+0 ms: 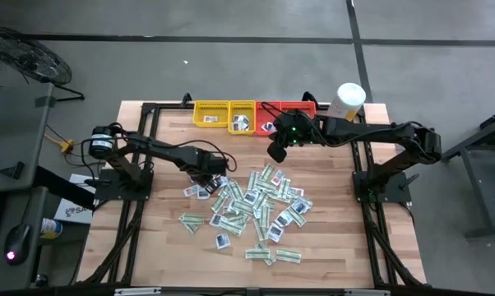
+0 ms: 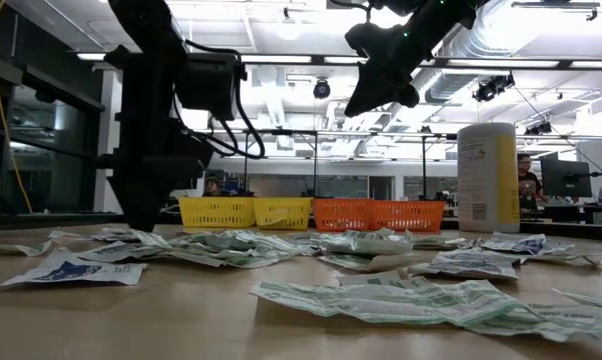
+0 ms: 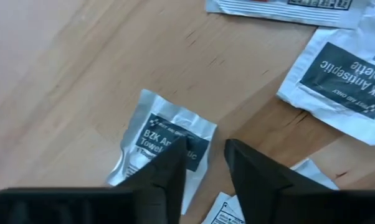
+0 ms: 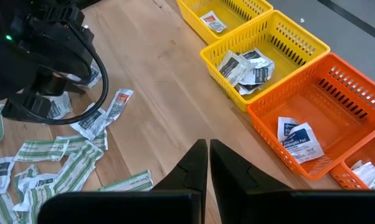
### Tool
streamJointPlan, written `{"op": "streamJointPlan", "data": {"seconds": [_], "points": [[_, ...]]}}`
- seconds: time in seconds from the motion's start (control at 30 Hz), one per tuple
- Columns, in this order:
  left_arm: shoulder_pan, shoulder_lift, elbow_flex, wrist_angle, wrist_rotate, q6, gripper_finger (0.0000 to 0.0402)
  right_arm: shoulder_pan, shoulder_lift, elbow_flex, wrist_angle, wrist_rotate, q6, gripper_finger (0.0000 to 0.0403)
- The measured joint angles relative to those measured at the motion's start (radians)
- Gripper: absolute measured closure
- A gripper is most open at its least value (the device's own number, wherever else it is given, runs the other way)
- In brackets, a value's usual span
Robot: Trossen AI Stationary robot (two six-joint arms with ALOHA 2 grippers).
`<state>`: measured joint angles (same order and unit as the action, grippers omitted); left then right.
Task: Pick & Place First Aid Supplies
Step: Put the gray packet into the right yellow bin
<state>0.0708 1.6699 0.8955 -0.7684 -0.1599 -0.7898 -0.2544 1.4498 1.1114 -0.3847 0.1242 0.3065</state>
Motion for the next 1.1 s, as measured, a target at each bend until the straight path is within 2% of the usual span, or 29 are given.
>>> {"op": "streamJointPlan", "data": {"seconds": [0.43,0.8,1.1], "points": [[0.001,0.005,0.027,-0.02,-0.003,0.041,0.0395,0.0,0.0,0.0,-0.007,0.0,-0.001,0.0391],[0.002,0.006,0.13,-0.035,-0.011,0.155,0.04,0.0,0.0,0.0,-0.046,-0.024,0.001,0.0391],[0.002,0.004,0.305,-0.177,-0.034,0.258,0.0401,0.0,0.0,0.0,-0.045,-0.031,0.035,0.0391]]}}
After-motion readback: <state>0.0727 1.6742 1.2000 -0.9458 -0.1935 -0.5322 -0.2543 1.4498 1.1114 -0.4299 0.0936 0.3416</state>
